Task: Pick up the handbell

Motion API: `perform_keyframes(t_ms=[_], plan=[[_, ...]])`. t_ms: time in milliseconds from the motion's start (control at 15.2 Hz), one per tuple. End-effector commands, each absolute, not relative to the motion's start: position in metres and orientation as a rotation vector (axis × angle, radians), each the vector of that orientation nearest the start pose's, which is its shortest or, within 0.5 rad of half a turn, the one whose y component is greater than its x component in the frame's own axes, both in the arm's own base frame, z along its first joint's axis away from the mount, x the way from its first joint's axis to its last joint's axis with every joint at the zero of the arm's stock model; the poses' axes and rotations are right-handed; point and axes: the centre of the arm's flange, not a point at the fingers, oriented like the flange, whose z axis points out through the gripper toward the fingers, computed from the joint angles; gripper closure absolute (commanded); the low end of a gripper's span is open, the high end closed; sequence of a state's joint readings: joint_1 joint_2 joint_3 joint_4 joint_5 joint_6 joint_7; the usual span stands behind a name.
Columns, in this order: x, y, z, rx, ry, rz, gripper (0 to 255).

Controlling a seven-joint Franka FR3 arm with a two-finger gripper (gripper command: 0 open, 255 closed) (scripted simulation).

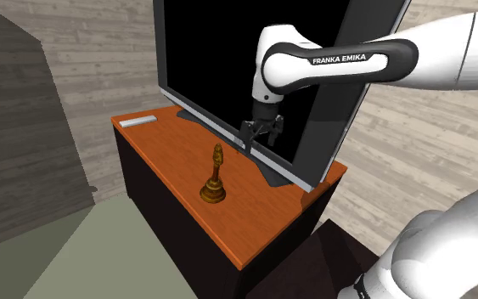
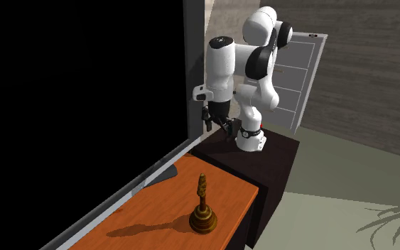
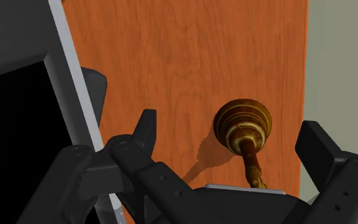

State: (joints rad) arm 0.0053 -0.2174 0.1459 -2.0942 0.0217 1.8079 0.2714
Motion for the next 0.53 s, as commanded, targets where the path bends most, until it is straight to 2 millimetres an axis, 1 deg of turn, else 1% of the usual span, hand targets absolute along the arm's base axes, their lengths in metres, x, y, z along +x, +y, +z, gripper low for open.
perform_keyframes(t_ms=[0,462], plan=[[0.501,0.090,0.500,-3.166,0.230,0.099,0],[0.584,0.123,0.476,-3.193,0.307,0.077,0]])
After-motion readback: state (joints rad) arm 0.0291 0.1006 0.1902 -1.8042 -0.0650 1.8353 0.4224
